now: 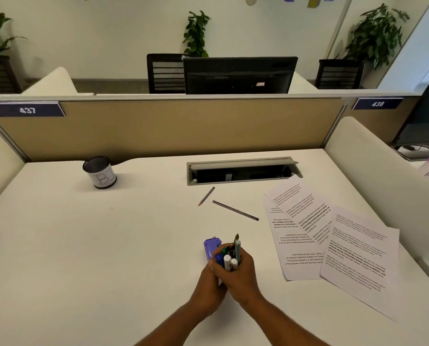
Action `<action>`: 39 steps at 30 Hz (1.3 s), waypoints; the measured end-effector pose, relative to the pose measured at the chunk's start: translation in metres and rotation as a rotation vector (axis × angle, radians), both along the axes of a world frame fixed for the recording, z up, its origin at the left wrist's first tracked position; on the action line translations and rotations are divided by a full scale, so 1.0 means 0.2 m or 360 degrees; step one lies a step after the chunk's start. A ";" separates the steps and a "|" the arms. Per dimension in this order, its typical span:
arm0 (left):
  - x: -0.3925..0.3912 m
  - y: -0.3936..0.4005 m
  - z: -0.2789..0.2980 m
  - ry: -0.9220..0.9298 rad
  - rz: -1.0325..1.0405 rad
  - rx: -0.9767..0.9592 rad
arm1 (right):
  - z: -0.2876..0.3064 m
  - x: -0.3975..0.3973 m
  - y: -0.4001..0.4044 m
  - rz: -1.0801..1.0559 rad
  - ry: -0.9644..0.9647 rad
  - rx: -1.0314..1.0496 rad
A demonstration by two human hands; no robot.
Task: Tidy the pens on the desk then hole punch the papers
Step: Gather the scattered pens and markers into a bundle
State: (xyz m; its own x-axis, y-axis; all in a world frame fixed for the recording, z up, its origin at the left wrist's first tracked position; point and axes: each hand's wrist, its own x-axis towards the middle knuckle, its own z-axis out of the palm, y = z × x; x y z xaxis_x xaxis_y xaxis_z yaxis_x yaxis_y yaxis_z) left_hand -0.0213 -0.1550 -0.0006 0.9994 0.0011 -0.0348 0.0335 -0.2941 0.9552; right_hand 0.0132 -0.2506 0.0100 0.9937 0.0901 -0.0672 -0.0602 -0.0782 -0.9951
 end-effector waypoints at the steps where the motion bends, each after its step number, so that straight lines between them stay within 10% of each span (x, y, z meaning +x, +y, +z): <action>1: 0.00 0.00 0.01 -0.0098 -0.0013 0.0112 | -0.02 -0.01 0.00 -0.0027 -0.0009 -0.0030; 39: 0.08 -0.04 0.04 -0.0071 0.0261 0.0347 | 0.14 0.12 0.08 -0.0374 0.0531 0.0241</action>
